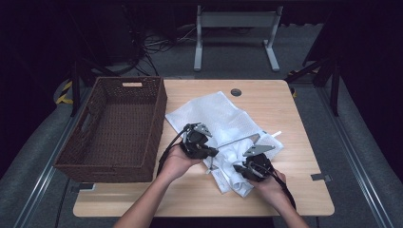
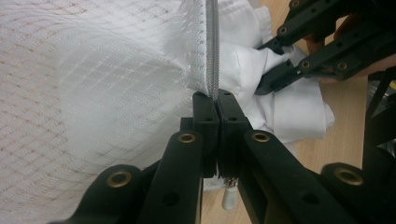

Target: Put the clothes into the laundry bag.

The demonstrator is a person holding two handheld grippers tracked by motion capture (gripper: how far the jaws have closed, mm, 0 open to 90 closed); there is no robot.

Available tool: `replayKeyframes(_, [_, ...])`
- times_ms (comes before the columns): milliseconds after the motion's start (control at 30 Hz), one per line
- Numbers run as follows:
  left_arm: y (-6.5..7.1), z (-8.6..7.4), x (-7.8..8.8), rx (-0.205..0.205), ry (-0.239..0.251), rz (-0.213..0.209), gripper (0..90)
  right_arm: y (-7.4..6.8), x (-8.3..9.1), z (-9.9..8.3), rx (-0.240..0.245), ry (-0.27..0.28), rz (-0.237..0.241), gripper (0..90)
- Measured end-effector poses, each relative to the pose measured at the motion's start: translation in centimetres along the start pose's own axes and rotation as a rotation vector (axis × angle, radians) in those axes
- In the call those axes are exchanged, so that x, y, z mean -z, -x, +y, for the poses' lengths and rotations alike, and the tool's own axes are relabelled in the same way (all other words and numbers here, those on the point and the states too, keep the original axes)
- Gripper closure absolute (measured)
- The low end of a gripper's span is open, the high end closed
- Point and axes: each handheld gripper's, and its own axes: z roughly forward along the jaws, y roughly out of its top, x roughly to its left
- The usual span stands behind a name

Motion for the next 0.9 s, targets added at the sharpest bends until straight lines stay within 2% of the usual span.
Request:
replayKeyframes(233, [0.3, 0.1, -0.2, -0.015, -0.008, -0.013, 88.9, 1.0, 0.6, 0.6, -0.037, 0.045, -0.013, 76.7])
replayKeyframes(400, [0.4, 0.1, -0.2, -0.021, -0.011, -0.019, 88.9, 1.6, 0.6, 1.1, -0.043, 0.063, -0.026, 76.7])
replayKeyframes(667, [0.5, 0.2, -0.4, -0.03, -0.025, -0.023, 88.9, 2.8, 0.0, 2.6, -0.068, 0.085, -0.063, 76.6])
replayKeyframes(900, [0.6, 0.1, -0.7, -0.033, -0.04, -0.032, 88.9, 3.9, -0.9, 3.2, -0.123, 0.09, -0.101, 76.1])
